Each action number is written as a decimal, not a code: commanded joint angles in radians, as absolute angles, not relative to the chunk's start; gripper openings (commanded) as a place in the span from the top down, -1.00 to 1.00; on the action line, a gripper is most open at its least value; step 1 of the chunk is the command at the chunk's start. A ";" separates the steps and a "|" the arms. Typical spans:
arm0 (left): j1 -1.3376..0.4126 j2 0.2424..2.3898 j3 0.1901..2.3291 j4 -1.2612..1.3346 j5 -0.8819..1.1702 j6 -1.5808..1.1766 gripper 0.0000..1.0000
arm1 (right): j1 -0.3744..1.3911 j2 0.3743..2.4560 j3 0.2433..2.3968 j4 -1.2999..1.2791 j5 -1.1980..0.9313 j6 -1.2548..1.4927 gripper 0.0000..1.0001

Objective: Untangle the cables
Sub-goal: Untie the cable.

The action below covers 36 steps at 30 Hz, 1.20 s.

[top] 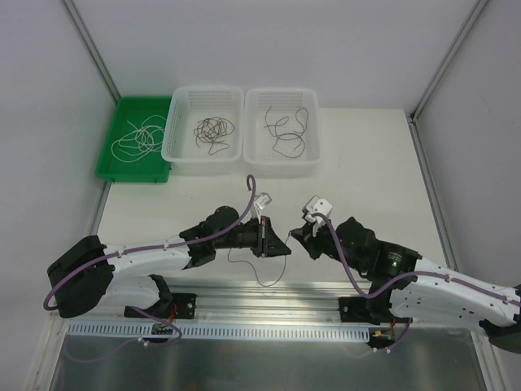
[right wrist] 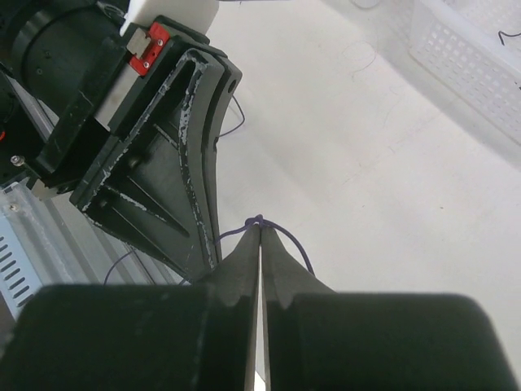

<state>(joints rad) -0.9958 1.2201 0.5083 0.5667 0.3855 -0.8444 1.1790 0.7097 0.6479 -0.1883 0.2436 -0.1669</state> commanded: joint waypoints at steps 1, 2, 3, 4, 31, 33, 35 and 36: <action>-0.985 1.218 0.531 0.591 0.407 -0.870 1.00 | 1.181 0.678 0.646 -0.153 0.266 -0.186 0.99; -0.986 1.219 0.534 0.591 0.408 -0.870 1.00 | 1.181 0.681 0.644 -0.155 0.256 -0.193 0.99; -0.985 1.218 0.538 0.588 0.408 -0.870 1.00 | 1.183 0.684 0.646 -0.158 0.247 -0.196 0.99; -0.983 1.219 0.541 0.586 0.405 -0.868 1.00 | 1.186 0.687 0.646 -0.155 0.229 -0.199 0.99; -0.930 1.114 0.586 0.486 0.396 -0.720 1.00 | 1.267 0.838 0.676 -0.166 0.222 -0.235 0.99; -0.931 1.112 0.594 0.482 0.432 -0.675 1.00 | 1.262 0.847 0.681 -0.166 0.253 -0.224 0.99; -0.933 1.124 0.603 0.479 0.459 -0.661 1.00 | 1.264 0.851 0.686 -0.169 0.268 -0.222 0.99; -0.933 1.130 0.604 0.479 0.480 -0.652 1.00 | 1.261 0.850 0.687 -0.166 0.267 -0.219 0.99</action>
<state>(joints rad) -0.9401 1.1534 0.5407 0.4057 0.3969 -0.7181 1.2587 0.8379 0.6518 -0.1520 0.2398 -0.2268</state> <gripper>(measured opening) 0.010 0.013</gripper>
